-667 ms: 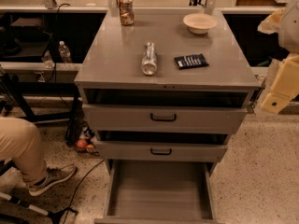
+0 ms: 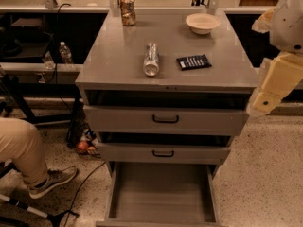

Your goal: Place redbull can into bottom drawer

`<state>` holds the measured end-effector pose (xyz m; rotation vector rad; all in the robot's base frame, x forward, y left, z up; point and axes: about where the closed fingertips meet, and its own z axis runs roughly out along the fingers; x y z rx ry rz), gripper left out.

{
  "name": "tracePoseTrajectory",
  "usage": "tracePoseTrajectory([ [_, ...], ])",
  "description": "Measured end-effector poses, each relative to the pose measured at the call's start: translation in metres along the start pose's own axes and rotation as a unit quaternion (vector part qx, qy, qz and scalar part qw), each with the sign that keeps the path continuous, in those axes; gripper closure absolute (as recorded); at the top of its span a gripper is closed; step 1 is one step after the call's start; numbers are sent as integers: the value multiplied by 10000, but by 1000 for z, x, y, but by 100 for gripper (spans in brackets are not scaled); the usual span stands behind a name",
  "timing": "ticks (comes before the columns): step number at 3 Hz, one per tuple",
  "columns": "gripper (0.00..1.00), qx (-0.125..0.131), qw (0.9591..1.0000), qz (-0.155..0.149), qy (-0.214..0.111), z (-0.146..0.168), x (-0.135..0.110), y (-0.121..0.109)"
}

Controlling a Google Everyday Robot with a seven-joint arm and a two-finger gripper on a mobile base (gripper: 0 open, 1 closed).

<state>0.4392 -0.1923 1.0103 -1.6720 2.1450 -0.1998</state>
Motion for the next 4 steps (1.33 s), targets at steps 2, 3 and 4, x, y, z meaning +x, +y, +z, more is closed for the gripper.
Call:
tracePoseTrajectory([
  [2,0,160,9957,775,-482,45,-95,-11],
  [3,0,238,9936,959,-545,37,-100,-11],
  [4,0,238,9936,959,-545,37,-100,-11],
])
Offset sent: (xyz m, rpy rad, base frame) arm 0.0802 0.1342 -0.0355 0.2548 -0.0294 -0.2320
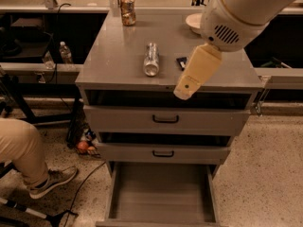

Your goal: Place redbull can into bottom drawer

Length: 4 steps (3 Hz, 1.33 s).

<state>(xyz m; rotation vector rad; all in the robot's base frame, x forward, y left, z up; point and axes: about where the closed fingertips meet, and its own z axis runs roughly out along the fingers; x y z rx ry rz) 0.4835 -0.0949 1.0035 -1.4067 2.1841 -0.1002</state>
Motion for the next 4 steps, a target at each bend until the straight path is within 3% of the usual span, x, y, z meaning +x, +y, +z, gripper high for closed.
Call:
tracePoseTrajectory([
  [1,0,-103,9993,293,-184,34,-7,-11],
  [2,0,-412,9938,858,-578,109,-30,-34],
  [3,0,-576,9886,1152,-776,147,-45,-44],
  [4,0,-530,9855,1349,-885,182,-69,-59],
])
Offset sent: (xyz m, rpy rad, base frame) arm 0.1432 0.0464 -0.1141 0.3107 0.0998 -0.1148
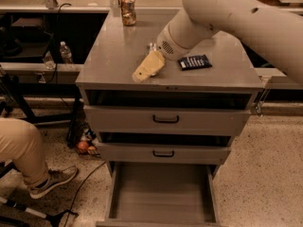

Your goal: Place redbull can into bottom drawer

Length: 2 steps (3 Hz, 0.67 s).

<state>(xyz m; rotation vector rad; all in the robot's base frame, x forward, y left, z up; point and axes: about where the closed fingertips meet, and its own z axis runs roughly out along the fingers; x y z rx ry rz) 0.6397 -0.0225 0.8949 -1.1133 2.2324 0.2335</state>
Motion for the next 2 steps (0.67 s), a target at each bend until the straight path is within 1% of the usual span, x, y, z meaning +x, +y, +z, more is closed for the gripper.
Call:
tracePoseTrajectory([
  [1,0,355,9989,286,53,38,-18,-19],
  [2,0,557,9964,621,150,62,-24,-32],
])
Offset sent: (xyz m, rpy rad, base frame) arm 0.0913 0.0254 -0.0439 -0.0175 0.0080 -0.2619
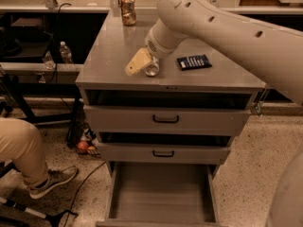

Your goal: Place redbull can into bottom drawer

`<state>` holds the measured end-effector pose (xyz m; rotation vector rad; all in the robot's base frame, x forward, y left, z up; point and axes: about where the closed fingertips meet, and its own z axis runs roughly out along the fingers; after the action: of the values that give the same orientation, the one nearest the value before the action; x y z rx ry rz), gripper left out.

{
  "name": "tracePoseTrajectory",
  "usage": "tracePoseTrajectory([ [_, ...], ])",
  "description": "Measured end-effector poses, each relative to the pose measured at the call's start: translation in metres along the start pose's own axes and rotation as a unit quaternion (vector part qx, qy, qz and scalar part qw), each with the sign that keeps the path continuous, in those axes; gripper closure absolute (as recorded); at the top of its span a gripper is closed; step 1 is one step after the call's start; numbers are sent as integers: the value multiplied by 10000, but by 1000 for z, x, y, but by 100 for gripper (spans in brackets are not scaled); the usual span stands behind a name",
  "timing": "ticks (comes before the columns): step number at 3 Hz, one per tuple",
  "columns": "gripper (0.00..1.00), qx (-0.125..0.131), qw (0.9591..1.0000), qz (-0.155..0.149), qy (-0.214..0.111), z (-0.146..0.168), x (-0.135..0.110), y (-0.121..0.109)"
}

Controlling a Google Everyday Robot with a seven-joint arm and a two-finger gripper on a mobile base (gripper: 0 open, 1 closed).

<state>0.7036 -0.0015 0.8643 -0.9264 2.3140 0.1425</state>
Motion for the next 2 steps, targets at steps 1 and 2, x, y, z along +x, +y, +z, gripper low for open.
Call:
tracePoseTrajectory([
  [1,0,88,9996,263,96,21,-4,-6],
  [2,13,103,9990,401,194,36,-5,-6],
])
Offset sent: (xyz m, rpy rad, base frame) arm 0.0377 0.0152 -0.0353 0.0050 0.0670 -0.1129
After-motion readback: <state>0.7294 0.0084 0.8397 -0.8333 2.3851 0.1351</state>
